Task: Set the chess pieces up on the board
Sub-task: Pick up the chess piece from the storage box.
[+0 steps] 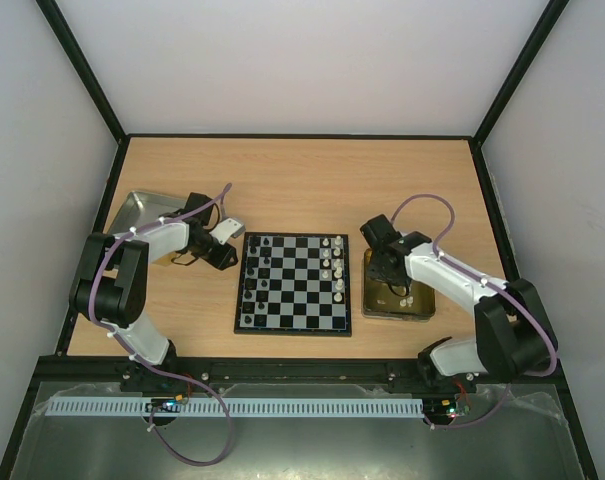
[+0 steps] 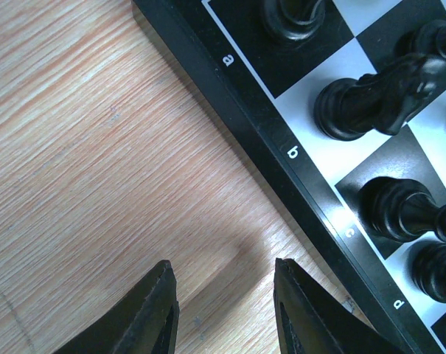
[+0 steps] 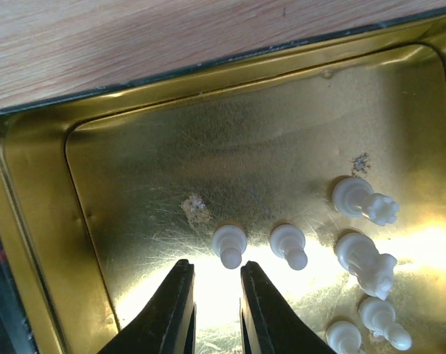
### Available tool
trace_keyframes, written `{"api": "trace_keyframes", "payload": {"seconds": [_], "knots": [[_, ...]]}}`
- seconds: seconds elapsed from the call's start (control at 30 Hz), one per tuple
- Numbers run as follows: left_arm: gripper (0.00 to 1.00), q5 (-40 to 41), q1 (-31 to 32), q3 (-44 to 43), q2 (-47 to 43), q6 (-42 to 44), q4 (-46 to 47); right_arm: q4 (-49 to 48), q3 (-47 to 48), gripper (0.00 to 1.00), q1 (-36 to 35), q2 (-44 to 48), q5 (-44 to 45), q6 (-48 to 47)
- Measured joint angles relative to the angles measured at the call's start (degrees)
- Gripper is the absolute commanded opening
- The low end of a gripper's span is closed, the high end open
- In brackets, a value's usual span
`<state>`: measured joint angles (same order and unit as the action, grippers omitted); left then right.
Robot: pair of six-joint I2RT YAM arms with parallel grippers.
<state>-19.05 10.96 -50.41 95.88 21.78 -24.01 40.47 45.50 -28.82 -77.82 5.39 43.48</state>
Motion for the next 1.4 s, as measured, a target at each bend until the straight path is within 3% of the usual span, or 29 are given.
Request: {"api": "trace_keyframes", "payload": {"seconds": [0.47, 0.77, 1.17, 1.4], "knots": [[0.38, 0.0, 0.0, 0.0, 0.0, 0.0, 0.0, -4.48, -3.41, 0.16, 1.97, -2.19, -1.2, 0.04], [0.38, 0.02, 0.0, 0.0, 0.0, 0.0, 0.0, -7.08, -4.04, 0.02, 2.73, -4.59, -1.99, -0.46], [0.38, 0.02, 0.0, 0.0, 0.0, 0.0, 0.0, -6.69, -3.87, 0.02, 2.86, -2.64, -2.1, -0.76], [0.38, 0.02, 0.0, 0.0, 0.0, 0.0, -0.02, -2.01, 2.16, 0.02, -3.32, -1.4, 0.13, -0.46]]}}
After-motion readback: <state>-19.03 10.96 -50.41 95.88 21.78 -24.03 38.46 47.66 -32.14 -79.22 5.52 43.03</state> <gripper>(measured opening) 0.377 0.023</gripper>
